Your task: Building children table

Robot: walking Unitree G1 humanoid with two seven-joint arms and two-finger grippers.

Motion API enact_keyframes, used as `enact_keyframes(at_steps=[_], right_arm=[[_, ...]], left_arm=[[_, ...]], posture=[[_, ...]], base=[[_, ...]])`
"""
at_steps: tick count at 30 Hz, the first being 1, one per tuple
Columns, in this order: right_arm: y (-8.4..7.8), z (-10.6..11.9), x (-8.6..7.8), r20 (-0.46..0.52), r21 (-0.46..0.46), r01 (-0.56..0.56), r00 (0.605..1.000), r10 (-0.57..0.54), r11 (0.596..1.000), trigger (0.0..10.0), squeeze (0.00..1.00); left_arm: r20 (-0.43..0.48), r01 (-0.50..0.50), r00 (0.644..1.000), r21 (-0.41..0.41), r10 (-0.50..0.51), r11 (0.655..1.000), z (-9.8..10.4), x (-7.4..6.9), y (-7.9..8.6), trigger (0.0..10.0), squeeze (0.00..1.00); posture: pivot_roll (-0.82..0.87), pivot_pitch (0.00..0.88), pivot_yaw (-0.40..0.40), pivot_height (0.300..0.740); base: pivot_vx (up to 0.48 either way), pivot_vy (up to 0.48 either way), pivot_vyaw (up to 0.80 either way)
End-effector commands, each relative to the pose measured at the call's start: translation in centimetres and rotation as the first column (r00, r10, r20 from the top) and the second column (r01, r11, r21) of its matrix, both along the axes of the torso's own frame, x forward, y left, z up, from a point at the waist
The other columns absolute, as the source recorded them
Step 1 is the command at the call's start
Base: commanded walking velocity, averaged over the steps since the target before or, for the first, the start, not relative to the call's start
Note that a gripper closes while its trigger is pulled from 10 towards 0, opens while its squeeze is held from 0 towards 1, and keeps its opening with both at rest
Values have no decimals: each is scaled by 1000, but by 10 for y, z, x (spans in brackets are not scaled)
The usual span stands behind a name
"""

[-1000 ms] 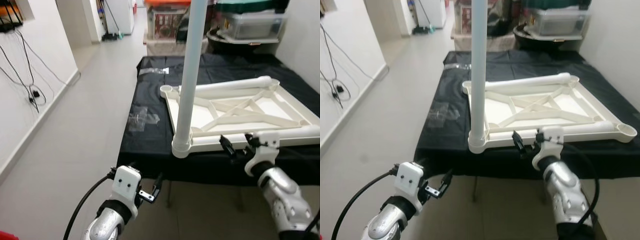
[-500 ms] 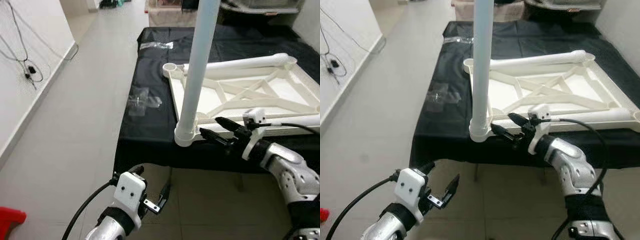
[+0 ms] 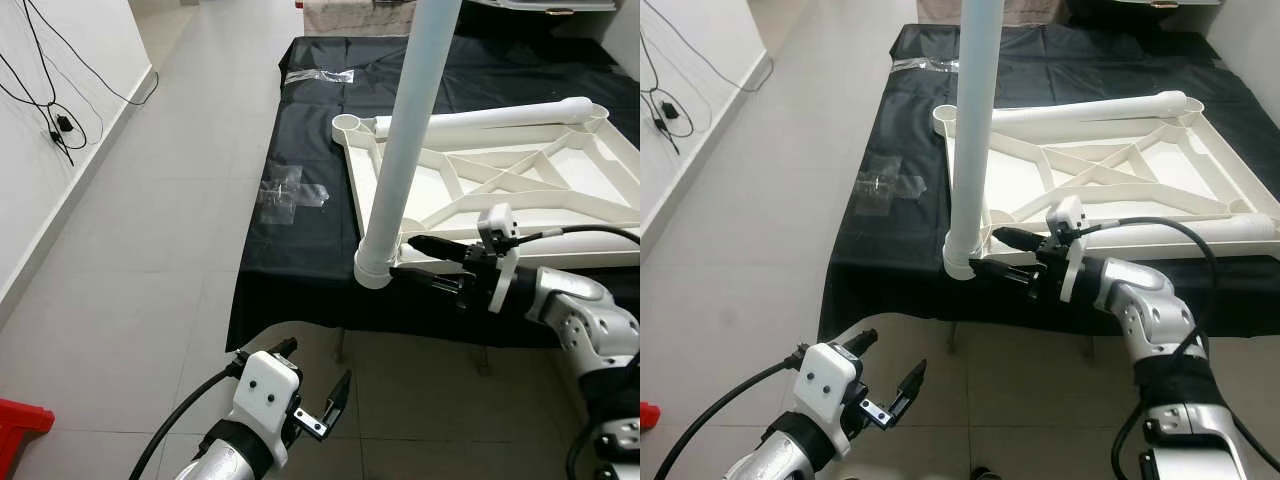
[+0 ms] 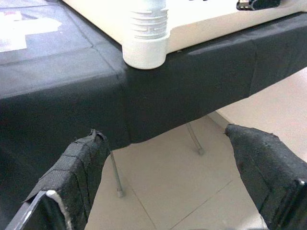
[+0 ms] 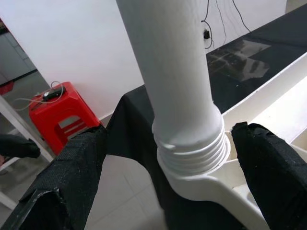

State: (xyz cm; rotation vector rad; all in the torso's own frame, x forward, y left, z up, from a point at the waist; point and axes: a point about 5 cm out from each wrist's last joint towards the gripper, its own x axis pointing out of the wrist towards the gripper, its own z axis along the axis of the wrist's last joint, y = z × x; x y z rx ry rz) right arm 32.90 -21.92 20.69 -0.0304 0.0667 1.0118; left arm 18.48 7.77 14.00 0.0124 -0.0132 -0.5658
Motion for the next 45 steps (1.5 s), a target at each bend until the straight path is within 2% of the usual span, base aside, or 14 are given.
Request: enact_keyframes(at_steps=[1, 8, 18, 27, 32, 45], right_arm=[[2, -3, 3, 15, -46, -4, 1000, 4, 999, 10000, 0], [7, -3, 7, 32, -59, -29, 999, 31, 998, 10000, 0], [15, 14, 25, 107, -64, -14, 994, 21, 998, 10000, 0], [22, 22, 32, 133, -61, -17, 991, 25, 998, 10000, 0], [33, 31, 38, 158, -44, -46, 986, 53, 998, 10000, 0], [48, 40, 46, 178, -22, -81, 981, 84, 996, 10000, 0]], left_arm=[[-16, 12, 1000, 25, -11, 1000, -4, -3, -1, 10000, 0], [-10, 11, 1000, 30, -11, 999, -3, -2, -1, 10000, 0], [-6, 16, 1000, 31, -16, 999, -4, 0, -3, 10000, 0], [-4, 16, 1000, 32, -16, 999, -4, 1, -4, 10000, 0], [-2, 14, 1000, 31, -14, 999, -4, 3, -5, 10000, 0], [-2, 12, 1000, 32, -12, 999, -5, 4, -5, 10000, 0]], posture=[[98, 223, -15, 740], [100, 225, -20, 740], [96, 228, -26, 740], [92, 226, -31, 740], [91, 221, -35, 740], [90, 219, -39, 740]], base=[[0, 0, 0], [0, 0, 0], [0, 0, 0], [0, 0, 0], [0, 0, 0], [0, 0, 0]])
